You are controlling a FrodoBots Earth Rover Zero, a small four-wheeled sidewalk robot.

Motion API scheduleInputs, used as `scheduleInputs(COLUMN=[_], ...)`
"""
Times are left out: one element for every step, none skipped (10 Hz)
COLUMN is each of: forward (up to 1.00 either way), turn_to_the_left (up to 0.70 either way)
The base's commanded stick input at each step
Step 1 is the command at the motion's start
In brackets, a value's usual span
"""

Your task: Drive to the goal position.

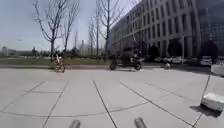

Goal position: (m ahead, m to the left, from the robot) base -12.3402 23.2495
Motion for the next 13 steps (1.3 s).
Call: scheduleInputs(forward=[0.4, 0.17, 0.08, 0.4, 0.7, 0.7, 0.7, 0.7, 0.7, 0.7, 0.7, 0.7, 0.7], turn_to_the_left=[0.0, 0.0, 0.0, 0.0, 0.34, 0.11, 0.0, 0.07, 0.35, 0.35, 0.35, 0.35, 0.35])
